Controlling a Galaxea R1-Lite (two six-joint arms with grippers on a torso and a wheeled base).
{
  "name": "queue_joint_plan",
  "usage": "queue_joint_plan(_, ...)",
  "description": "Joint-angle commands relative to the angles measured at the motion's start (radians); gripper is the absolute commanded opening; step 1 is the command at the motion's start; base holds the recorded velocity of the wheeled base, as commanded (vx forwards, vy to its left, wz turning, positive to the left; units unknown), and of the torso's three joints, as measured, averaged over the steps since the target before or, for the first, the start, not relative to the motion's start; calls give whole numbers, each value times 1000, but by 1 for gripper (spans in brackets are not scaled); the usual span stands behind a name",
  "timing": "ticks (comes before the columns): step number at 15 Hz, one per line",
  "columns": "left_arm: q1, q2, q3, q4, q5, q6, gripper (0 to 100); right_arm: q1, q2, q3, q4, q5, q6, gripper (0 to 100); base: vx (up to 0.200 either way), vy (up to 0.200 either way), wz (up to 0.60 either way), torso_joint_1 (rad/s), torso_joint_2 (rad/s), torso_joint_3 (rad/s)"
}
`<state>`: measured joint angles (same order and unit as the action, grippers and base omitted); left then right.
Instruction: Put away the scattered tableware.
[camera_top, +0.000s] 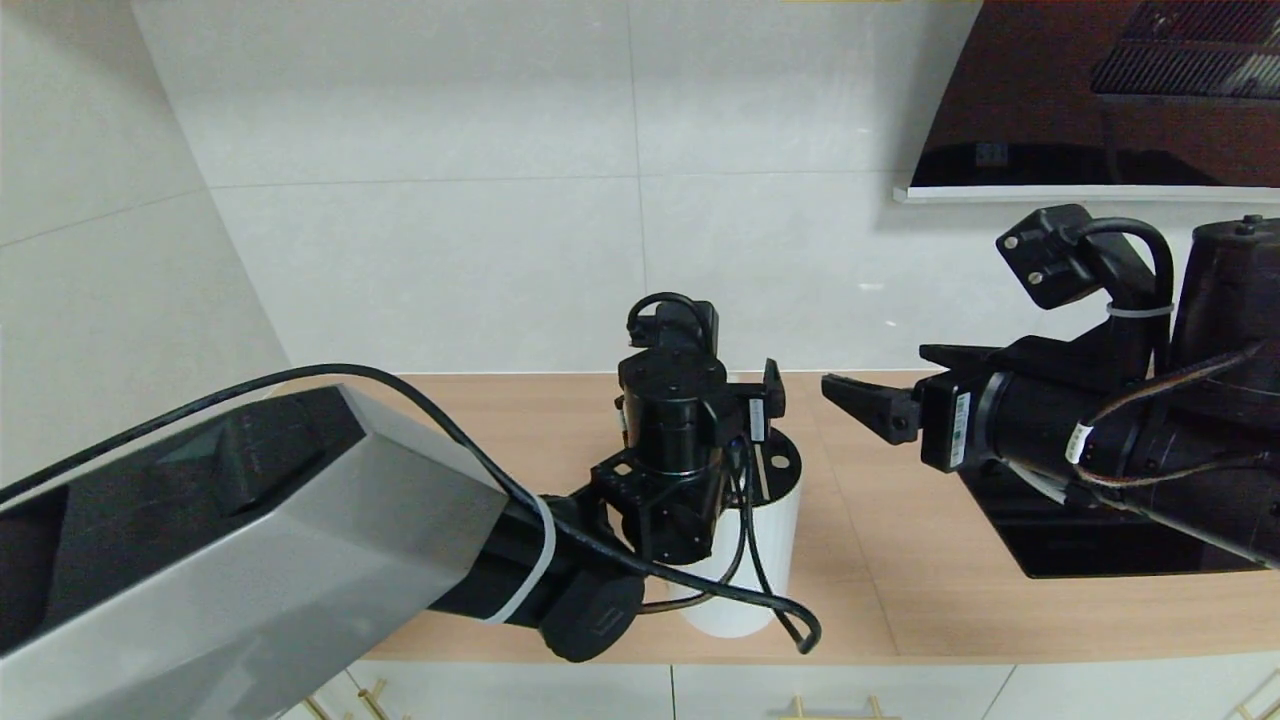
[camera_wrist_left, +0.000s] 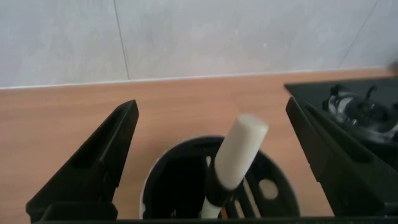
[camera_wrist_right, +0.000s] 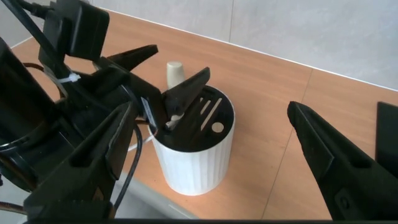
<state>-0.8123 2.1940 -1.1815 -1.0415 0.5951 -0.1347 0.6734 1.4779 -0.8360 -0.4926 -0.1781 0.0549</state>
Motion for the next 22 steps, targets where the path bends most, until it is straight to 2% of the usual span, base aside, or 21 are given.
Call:
queue_joint_plan(1, 12, -143, 102, -107, -23, 9, 100, 0, -1, -2, -3, 0, 0, 100, 0, 0, 0, 0, 0, 0)
queue_joint_plan(2, 27, -229, 174, -129, -86, 15, 100, 0, -1, -2, -3, 0, 0, 100, 0, 0, 0, 0, 0, 0)
queue_joint_plan(4, 79, -433, 362, -135, -265, 21, 100, -2, -8, -2, -4, -9, 0, 100, 0, 0, 0, 0, 0, 0)
queue_joint_plan(5, 130, -539, 421, -134, -367, 30, 100, -6, -21, 0, -8, -11, 2, 100, 0, 0, 0, 0, 0, 0)
queue_joint_plan(7, 236, -728, 503, -101, -495, 30, 100, -43, -62, 18, -8, -12, 3, 100, 0, 0, 0, 0, 0, 0)
queue_joint_plan(8, 275, -790, 545, -77, -508, 29, 100, -57, -87, 34, -8, -18, 13, 100, 0, 0, 0, 0, 0, 0)
queue_joint_plan(9, 275, -790, 545, -77, -508, 29, 100, -57, -87, 34, -8, -18, 13, 100, 0, 0, 0, 0, 0, 0)
queue_joint_plan(10, 406, -991, 657, 18, -511, 32, 100, -115, -229, 173, -17, -31, 11, 100, 0, 0, 0, 0, 0, 0)
queue_joint_plan(12, 535, -1214, 727, 173, -517, 29, 100, -156, -429, 308, -17, -26, 5, 100, 0, 0, 0, 0, 0, 0)
queue_joint_plan(13, 547, -1277, 743, 228, -517, 29, 100, -169, -475, 333, -15, -27, 5, 100, 0, 0, 0, 0, 0, 0)
queue_joint_plan(14, 552, -1479, 746, 437, -520, 33, 100, -239, -610, 400, -11, -24, 5, 100, 0, 0, 0, 0, 0, 0)
queue_joint_plan(15, 552, -1585, 737, 566, -532, 35, 100, -279, -680, 440, -8, -23, 5, 100, 0, 0, 0, 0, 0, 0)
queue_joint_plan(16, 550, -1725, 709, 750, -548, 35, 100, -327, -786, 497, 20, -23, 3, 100, 0, 0, 0, 0, 0, 0)
queue_joint_plan(17, 550, -1837, 677, 920, -567, 35, 100, -341, -895, 526, 77, -21, 2, 100, 0, 0, 0, 0, 0, 0)
queue_joint_plan(18, 550, -1919, 649, 1041, -577, 35, 100, -341, -996, 535, 167, -21, 2, 100, 0, 0, 0, 0, 0, 0)
queue_joint_plan(19, 552, -1988, 632, 1132, -578, 35, 100, -345, -1097, 534, 295, -23, 2, 100, 0, 0, 0, 0, 0, 0)
queue_joint_plan(20, 564, -2045, 638, 1175, -575, 35, 100, -353, -1191, 529, 424, -23, 0, 100, 0, 0, 0, 0, 0, 0)
queue_joint_plan(22, 593, -2102, 658, 1196, -564, 35, 100, -374, -1292, 529, 525, -23, -13, 100, 0, 0, 0, 0, 0, 0)
